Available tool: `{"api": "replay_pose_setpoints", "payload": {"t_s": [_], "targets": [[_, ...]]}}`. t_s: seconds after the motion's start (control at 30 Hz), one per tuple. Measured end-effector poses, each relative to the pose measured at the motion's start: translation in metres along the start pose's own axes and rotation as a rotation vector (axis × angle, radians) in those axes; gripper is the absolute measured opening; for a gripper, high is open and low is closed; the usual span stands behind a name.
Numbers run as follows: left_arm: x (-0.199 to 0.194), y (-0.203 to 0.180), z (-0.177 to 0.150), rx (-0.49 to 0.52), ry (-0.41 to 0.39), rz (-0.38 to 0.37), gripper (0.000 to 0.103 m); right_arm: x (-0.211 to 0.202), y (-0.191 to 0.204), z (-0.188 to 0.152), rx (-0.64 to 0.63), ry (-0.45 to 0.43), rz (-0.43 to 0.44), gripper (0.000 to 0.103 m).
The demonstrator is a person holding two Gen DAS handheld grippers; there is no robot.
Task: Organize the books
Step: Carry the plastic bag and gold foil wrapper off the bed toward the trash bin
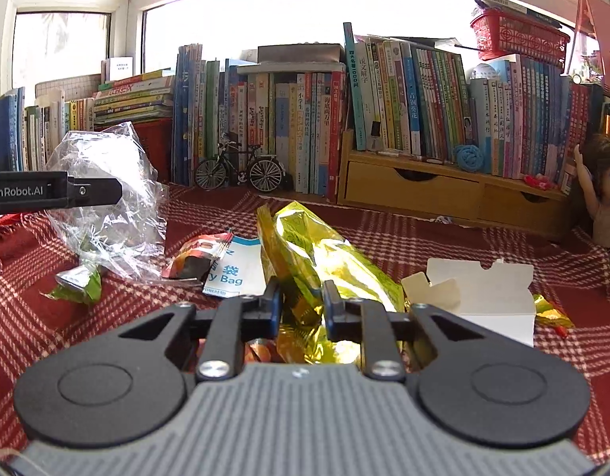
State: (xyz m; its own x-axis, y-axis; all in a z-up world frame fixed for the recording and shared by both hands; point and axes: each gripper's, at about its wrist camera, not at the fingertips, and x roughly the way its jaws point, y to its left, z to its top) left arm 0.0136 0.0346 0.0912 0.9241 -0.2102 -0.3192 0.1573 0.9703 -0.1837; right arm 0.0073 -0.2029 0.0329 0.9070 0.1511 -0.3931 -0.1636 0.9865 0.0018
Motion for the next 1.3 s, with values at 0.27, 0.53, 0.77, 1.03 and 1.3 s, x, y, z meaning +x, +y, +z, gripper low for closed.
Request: {"api": "replay_pose_setpoints", "payload": {"t_s": [0.27, 0.53, 0.77, 1.03, 1.3], "targets": [[-0.046, -0.016, -0.001, 0.072, -0.07, -0.042, 0.058, -0.036, -0.015, 0.002, 0.048, -0.046, 0.016, 0.022], [-0.084, -0.031, 0.008, 0.118, -0.11, -0.093, 0.057, -0.071, -0.038, 0.007, 0.144, -0.076, 0.045, 0.021], [-0.111, -0.042, 0.007, 0.159, -0.085, -0.157, 0.057, -0.093, -0.05, 0.006, 0.214, -0.072, 0.096, 0.021], [-0.134, -0.045, -0.006, 0.202, -0.072, -0.19, 0.058, -0.121, -0.072, 0.001, 0.354, -0.105, 0.248, 0.021], [-0.129, -0.042, -0.011, 0.194, -0.039, -0.166, 0.058, -0.118, -0.086, 0.006, 0.467, -0.107, 0.31, 0.021]]}}
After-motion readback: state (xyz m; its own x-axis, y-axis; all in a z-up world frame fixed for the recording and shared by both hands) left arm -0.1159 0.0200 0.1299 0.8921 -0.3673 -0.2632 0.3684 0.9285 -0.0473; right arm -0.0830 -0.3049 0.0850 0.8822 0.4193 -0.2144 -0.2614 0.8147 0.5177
